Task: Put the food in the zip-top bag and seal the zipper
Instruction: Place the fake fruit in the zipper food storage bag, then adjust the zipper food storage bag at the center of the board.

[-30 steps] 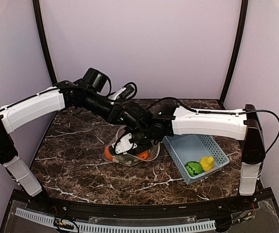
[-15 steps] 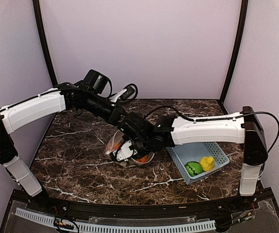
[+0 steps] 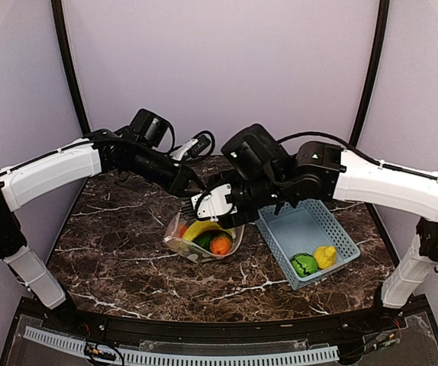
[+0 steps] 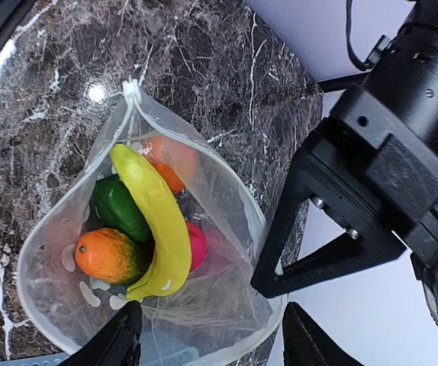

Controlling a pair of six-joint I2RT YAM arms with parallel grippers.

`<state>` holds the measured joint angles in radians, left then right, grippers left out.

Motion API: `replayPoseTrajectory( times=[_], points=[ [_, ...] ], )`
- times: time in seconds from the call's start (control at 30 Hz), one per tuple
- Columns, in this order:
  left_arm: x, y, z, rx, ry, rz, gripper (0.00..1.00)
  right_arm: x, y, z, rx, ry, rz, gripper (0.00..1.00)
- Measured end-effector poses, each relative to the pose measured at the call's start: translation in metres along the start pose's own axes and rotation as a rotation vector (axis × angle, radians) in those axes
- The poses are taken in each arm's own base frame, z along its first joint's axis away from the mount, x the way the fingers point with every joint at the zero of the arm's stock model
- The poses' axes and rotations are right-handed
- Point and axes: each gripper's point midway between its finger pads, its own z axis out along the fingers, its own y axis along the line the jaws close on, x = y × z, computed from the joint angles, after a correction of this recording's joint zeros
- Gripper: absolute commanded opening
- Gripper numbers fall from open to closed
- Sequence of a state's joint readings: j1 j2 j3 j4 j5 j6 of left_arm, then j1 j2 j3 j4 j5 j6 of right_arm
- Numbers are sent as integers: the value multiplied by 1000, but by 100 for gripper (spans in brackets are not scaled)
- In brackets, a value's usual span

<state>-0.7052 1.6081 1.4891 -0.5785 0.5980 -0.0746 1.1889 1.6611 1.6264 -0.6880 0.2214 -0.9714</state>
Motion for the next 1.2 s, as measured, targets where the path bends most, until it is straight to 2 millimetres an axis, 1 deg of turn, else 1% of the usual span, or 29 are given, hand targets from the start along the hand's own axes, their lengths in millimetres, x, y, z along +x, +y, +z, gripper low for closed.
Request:
replayPoseTrajectory(
  times=[0.1, 0.17, 0.3, 0.37, 0.5, 0.6, 0.7, 0.8, 0.93, 1.03, 1.13, 1.17, 1.2],
  points=[
    [-1, 1, 0, -9, -2, 0, 1, -6, 1, -19, -29, -64, 48, 61],
    [-4, 2, -1, -14, -3, 0, 1, -9, 7, -35, -77, -118, 70, 64],
    [-9, 3, 1, -20, -4, -9, 1, -17, 31, -58, -199, -212, 79, 64],
    [-8, 4, 2, -20, 0, -20, 1, -17, 44, -60, -255, -225, 81, 63],
    [-7, 6, 5, -20, 7, -37, 1, -7, 72, -48, -348, -187, 81, 59],
    [-10, 6, 5, -19, 5, -42, 1, 4, 88, -36, -388, -137, 73, 55],
    [-9, 6, 6, -17, 9, -46, 1, 14, 100, -24, -411, -89, 65, 54],
    [-8, 6, 6, -15, 12, -50, 1, 22, 106, -12, -421, -44, 53, 51],
    [-8, 6, 7, -13, 14, -51, 1, 34, 108, 7, -402, 25, 25, 33],
    [-8, 6, 7, -13, 14, -51, 1, 45, 109, 24, -378, 92, 4, 24],
    [-7, 6, 7, -12, 21, -55, 1, 52, 107, 33, -347, 129, -22, 3],
    [-7, 5, 7, -10, 24, -55, 1, 54, 106, 34, -337, 138, -30, 0],
    [-8, 5, 7, -9, 24, -54, 1, 55, 103, 34, -324, 145, -38, 0]
  ],
)
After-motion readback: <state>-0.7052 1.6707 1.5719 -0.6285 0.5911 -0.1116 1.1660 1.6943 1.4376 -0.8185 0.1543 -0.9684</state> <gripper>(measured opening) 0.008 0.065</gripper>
